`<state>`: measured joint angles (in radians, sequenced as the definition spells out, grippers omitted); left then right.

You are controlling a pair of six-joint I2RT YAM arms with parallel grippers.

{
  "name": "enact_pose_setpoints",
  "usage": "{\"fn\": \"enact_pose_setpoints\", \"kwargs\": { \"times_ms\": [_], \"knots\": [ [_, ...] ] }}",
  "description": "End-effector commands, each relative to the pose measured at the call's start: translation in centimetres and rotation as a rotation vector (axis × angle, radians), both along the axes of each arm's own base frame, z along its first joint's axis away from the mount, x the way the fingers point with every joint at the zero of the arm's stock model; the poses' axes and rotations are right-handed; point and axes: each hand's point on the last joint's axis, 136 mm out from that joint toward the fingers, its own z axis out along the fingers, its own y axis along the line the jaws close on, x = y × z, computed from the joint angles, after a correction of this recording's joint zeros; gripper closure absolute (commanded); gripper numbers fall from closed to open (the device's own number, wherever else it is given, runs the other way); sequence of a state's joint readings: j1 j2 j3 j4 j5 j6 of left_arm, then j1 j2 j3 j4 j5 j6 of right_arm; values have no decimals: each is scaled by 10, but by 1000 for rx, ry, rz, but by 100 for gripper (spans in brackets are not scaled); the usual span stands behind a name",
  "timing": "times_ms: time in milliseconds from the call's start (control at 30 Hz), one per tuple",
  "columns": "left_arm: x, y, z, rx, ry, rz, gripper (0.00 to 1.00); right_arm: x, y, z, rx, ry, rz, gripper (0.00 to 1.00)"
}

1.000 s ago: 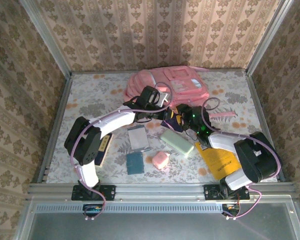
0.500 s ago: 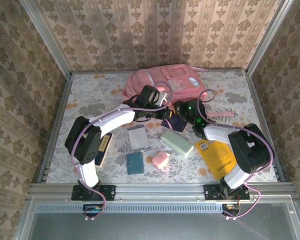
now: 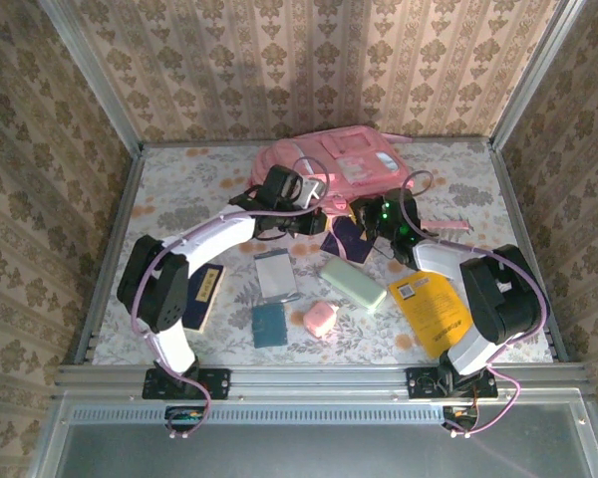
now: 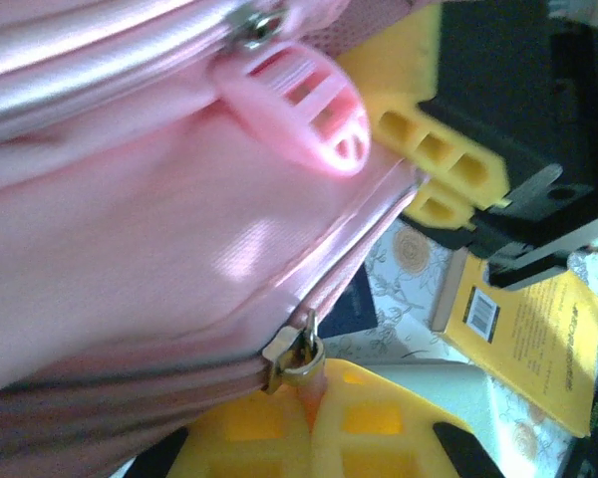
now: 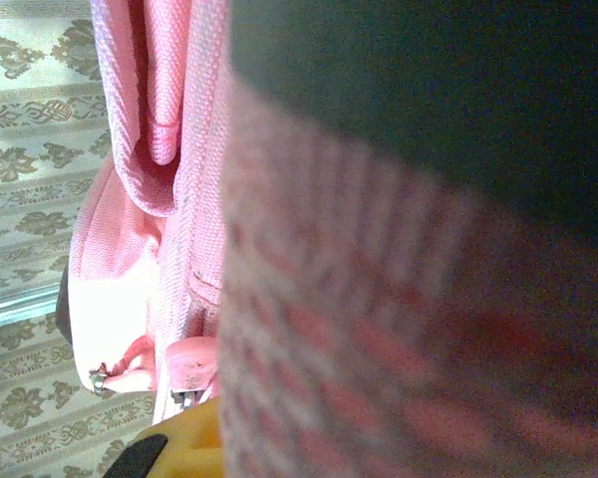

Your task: Pack the student bag

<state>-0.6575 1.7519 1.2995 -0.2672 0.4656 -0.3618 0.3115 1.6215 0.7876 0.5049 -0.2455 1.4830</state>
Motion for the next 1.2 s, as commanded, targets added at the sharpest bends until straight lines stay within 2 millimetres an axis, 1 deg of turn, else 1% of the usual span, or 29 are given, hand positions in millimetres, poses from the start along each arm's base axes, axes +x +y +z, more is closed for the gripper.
{"fn": "enact_pose_setpoints", "kwargs": {
  "times_ms": [0, 200, 333, 400, 433, 467, 533, 633, 700, 767, 833, 867, 900, 933, 967, 1000, 1067, 1100, 1167],
  "knots": [
    [2, 30, 9, 20, -9, 46, 100, 13, -21, 14, -43, -34, -37, 100],
    [9, 61, -7, 18, 39, 125, 100, 17, -30, 18, -103, -16, -8, 100],
    [17, 81, -17, 19, 66, 186, 100, 21, -31, 21, -104, -11, 8, 100],
    [21, 88, -24, 22, 79, 209, 100, 23, -33, 21, -107, -8, 9, 100],
    [20, 89, -26, 23, 85, 211, 100, 24, -33, 22, -109, -9, 12, 100],
    [28, 101, -29, 27, 90, 246, 100, 25, -33, 22, -111, -7, 15, 100],
    [34, 112, -36, 40, 104, 282, 100, 28, -34, 25, -115, -11, 22, 100],
    [39, 125, -38, 45, 107, 327, 100, 31, -35, 26, -145, -9, 38, 100],
    [40, 130, -33, 39, 97, 342, 100, 33, -37, 24, -166, 4, 45, 100],
    [38, 129, -25, 27, 82, 336, 100, 37, -39, 24, -178, 7, 54, 99],
    [32, 119, -14, 12, 51, 293, 100, 41, -37, 24, -197, 15, 74, 89],
    [28, 113, -10, 16, 41, 270, 100, 44, -32, 26, -206, 8, 99, 80],
    [24, 104, -4, 11, 33, 235, 100, 46, -27, 29, -227, 9, 128, 66],
    [20, 94, 4, -4, 34, 197, 100, 46, -25, 31, -258, 18, 145, 57],
    [19, 89, 11, -19, 40, 178, 100, 44, -23, 33, -312, 23, 159, 49],
    [10, 73, 18, -30, 52, 131, 100, 40, -25, 39, -393, 43, 160, 42],
    [4, 61, 29, -42, 70, 100, 100, 27, -47, 40, -614, 133, 109, 32],
    [3, 58, 32, -43, 84, 100, 100, 19, -55, 46, -686, 160, 91, 31],
    [1, 51, 35, -54, 109, 98, 100, 0, -74, 49, -767, 252, 43, 30]
  ]
}}
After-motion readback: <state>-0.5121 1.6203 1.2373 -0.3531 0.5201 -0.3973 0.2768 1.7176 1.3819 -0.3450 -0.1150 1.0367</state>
